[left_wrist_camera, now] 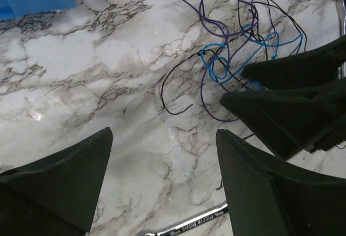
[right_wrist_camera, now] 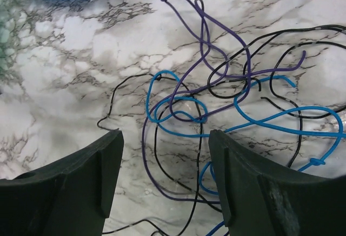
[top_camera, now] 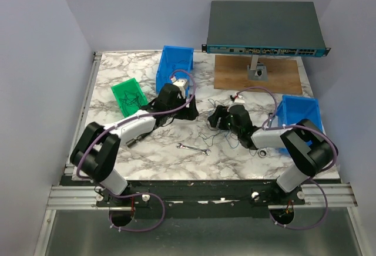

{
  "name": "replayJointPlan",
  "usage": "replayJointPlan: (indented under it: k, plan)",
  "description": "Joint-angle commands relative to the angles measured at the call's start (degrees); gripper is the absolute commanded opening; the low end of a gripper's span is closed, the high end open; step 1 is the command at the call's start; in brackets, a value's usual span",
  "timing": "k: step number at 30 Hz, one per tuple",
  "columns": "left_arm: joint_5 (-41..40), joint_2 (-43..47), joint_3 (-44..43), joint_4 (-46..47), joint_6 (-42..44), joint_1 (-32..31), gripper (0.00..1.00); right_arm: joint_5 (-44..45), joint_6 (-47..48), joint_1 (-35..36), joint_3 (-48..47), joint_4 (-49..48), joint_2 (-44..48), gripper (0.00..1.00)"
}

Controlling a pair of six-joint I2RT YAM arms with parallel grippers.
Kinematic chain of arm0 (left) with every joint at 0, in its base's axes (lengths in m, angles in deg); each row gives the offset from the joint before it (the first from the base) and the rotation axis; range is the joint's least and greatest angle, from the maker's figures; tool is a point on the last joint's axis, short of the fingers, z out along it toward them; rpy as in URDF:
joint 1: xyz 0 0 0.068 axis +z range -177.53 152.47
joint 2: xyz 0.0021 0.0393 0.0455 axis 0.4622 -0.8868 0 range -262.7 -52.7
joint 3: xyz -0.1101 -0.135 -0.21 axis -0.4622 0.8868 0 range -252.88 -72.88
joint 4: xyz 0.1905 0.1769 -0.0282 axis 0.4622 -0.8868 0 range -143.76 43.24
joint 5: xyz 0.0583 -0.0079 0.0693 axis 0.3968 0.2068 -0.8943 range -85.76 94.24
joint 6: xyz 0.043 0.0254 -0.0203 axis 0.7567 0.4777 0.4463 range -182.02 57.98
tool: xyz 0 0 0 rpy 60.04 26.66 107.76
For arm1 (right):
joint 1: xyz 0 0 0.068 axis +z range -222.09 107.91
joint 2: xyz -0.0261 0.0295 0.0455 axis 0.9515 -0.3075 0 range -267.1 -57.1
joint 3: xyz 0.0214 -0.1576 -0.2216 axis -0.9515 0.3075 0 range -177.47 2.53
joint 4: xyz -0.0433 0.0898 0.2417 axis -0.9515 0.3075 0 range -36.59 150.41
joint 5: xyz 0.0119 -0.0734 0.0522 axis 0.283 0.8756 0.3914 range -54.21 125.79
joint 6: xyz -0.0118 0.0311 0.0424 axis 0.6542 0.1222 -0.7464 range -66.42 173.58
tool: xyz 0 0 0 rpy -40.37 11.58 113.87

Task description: Untangle the cables

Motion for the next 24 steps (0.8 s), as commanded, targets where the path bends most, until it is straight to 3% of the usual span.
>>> replayJointPlan:
  k: [1, 7, 12, 15, 24]
  plan:
    - [2.80, -6.26, -4.78, 6.66, 3.65, -0.76, 0.78, -1.68, 1.34, 0.13, 3.89, -7.95, 3.75, 0.71]
    - [1.94, -10.86, -7.70, 6.06, 4.82, -1.40, 0.72, 13.27, 2.53, 0.14, 7.42, -5.86, 12.61, 0.72]
    - [0.69, -17.30, -17.19, -6.11, 5.44, -1.91, 0.69, 23.56, 2.56, -0.56, 4.30, 1.51, 11.25, 0.70]
    - [-0.18, -21.27, -22.47, -13.17, 7.40, -2.74, 0.67, 22.65, 2.05, -1.13, 1.46, 4.31, 7.69, 0.70]
    - [3.51, -25.24, -25.80, -16.40, 9.53, -3.78, 0.65, 19.00, -0.27, -2.42, -3.35, 10.39, 1.41, 0.71]
